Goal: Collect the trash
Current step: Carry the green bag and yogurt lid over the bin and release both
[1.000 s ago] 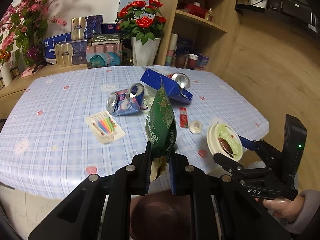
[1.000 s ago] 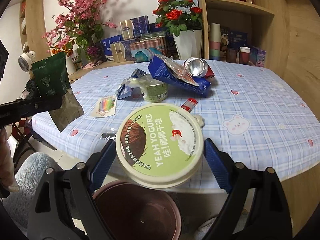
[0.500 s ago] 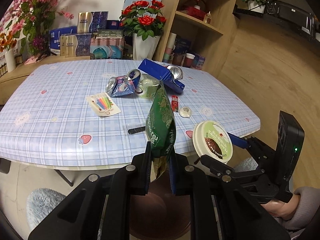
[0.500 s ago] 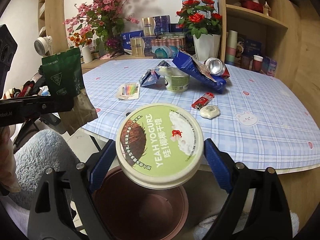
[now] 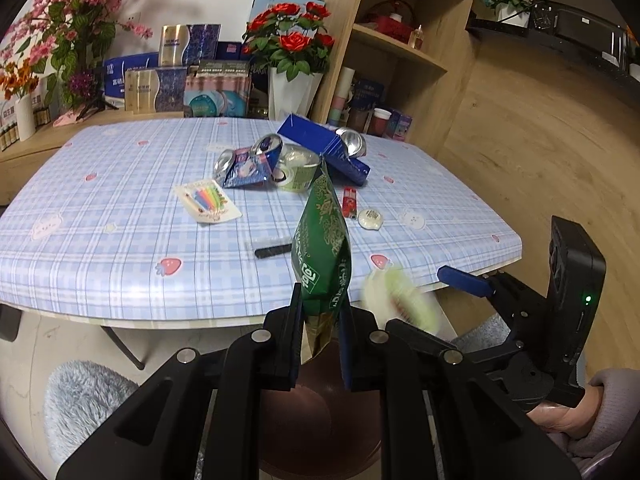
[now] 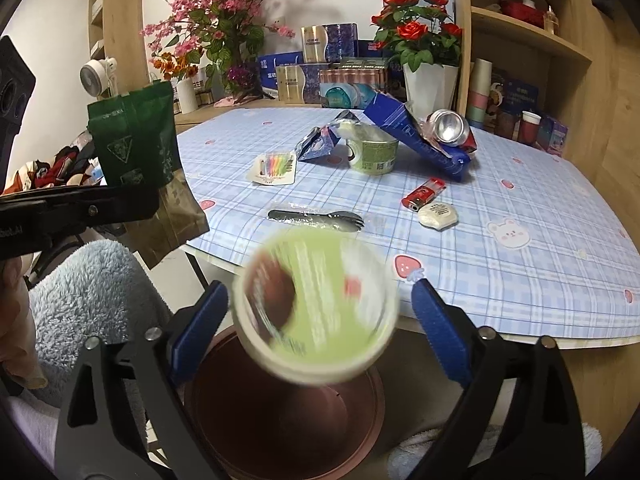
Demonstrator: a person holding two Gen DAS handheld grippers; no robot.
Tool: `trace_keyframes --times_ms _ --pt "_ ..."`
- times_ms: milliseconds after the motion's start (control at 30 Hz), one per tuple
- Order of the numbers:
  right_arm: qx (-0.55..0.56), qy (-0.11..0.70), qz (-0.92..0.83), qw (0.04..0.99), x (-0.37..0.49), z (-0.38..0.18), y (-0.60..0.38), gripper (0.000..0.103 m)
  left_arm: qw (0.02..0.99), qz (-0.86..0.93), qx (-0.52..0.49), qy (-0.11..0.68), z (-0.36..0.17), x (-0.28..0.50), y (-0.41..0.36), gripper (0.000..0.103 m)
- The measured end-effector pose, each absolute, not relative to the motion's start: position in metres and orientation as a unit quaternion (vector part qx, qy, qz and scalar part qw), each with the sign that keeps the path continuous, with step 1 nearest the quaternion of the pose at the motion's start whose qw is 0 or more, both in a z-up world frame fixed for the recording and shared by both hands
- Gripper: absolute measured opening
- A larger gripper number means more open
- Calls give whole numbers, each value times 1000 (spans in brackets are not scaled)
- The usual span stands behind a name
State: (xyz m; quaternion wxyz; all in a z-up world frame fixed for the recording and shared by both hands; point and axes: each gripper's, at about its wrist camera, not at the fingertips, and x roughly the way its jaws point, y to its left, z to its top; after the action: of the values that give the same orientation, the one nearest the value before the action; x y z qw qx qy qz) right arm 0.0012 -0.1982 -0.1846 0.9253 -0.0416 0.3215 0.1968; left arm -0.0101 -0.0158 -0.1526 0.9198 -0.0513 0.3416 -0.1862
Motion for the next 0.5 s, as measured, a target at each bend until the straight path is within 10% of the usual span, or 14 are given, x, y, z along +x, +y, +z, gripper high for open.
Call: trace_keyframes --times_ms 500 --pt "-22 300 111 947 6 -181 -218 97 913 -176 -57 362 -172 -6 -14 15"
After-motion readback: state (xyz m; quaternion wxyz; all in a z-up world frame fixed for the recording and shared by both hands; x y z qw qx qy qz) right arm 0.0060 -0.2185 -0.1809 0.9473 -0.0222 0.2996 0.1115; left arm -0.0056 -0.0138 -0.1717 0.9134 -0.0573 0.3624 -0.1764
